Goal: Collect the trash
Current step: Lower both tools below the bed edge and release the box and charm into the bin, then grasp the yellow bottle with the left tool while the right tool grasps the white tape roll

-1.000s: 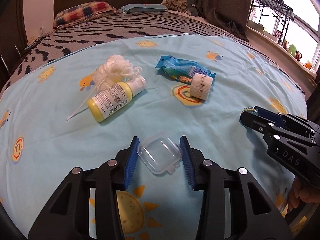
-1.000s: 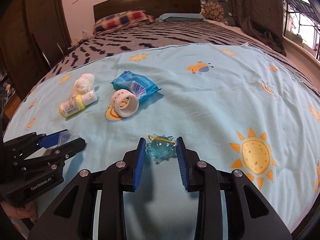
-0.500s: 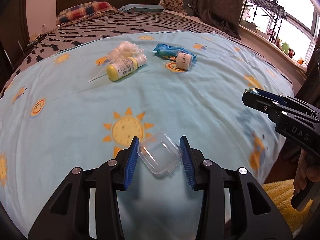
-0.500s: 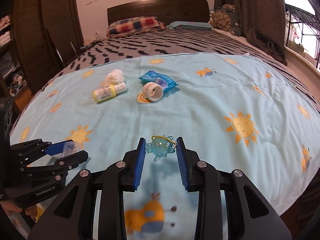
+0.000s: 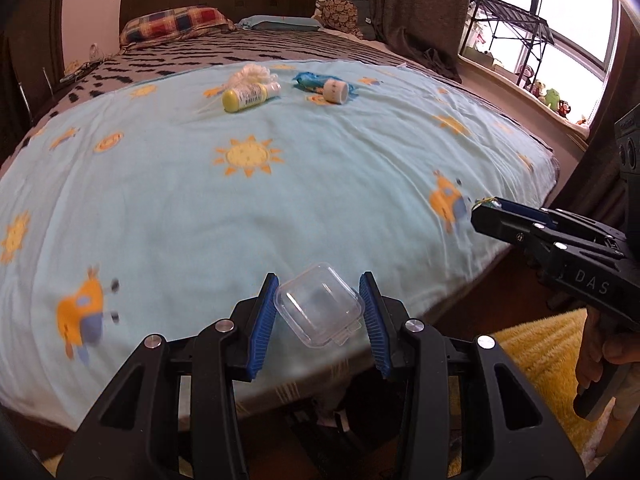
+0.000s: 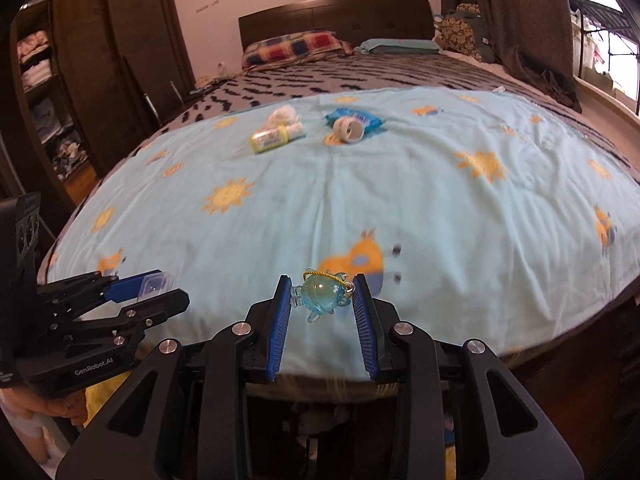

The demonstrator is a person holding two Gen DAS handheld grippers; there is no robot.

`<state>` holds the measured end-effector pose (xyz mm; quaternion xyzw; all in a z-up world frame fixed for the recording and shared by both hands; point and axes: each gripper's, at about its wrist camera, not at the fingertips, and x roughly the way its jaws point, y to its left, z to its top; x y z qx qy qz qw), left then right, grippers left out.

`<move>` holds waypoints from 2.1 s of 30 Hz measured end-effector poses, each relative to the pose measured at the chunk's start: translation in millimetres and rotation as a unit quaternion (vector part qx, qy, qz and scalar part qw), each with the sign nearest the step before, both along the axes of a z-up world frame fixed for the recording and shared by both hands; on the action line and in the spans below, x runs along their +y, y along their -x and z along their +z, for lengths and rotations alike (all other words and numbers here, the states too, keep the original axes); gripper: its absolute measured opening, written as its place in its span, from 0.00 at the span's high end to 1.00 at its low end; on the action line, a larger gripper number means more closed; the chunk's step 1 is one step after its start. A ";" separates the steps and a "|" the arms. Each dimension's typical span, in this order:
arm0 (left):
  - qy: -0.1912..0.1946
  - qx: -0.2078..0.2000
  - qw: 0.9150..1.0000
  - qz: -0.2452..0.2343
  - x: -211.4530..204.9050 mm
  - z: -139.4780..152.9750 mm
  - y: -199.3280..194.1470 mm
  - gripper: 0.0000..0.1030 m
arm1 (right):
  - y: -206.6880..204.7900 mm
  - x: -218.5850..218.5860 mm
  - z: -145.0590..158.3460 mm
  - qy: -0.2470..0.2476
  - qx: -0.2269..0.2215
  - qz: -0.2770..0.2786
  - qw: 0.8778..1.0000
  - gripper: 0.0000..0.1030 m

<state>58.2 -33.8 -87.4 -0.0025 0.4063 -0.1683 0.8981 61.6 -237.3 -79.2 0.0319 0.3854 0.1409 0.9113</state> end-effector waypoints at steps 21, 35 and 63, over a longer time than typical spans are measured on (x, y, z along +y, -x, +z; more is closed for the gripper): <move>-0.029 0.110 0.993 -0.020 -11.0 -123.8 51.3 0.62 | 43.8 16.6 -121.7 0.003 0.126 0.002 0.992 0.69; -0.029 0.160 0.986 -0.030 -10.3 -161.3 43.8 0.61 | 34.1 19.9 -170.3 -0.002 0.174 -0.002 0.985 0.68; -0.024 0.029 0.999 0.012 10.9 -38.4 43.9 0.10 | 11.3 -19.3 -15.5 -0.020 0.013 -0.048 0.999 0.06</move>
